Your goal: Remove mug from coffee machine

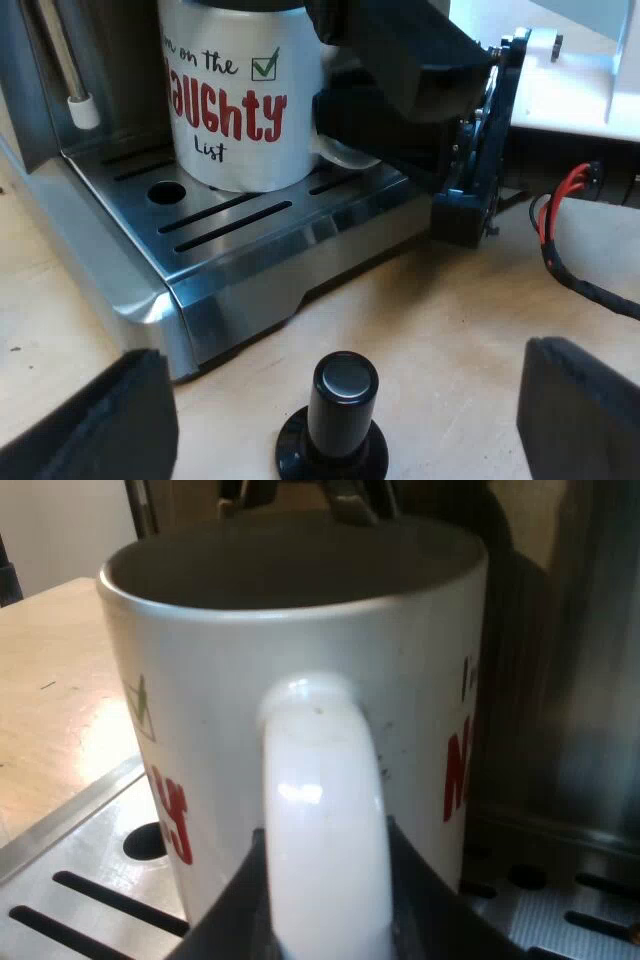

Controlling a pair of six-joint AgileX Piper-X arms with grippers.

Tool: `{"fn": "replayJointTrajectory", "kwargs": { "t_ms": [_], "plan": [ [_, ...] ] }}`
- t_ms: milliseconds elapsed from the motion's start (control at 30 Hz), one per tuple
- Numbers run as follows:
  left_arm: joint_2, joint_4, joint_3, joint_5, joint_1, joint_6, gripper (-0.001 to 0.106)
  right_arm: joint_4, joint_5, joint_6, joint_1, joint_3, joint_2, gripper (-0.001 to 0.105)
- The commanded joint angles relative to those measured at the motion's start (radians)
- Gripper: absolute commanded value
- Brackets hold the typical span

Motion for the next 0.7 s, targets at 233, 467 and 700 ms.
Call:
{"fn": "replayJointTrajectory", "kwargs": {
  "t_ms": [233,467,700],
  "plan": [
    [0.001,-0.010,0.001,0.008,-0.004,-0.011,0.072,-0.014,0.001,-0.008,0.011,0.021,-0.036,0.002],
    [0.001,-0.010,0.001,0.008,-0.004,-0.011,0.072,-0.014,0.028,-0.005,0.011,0.091,-0.081,0.002],
    [0.001,-0.010,0.001,0.008,-0.004,-0.011,0.072,-0.016,0.028,-0.005,0.011,0.135,-0.126,0.002]
  ]
}}
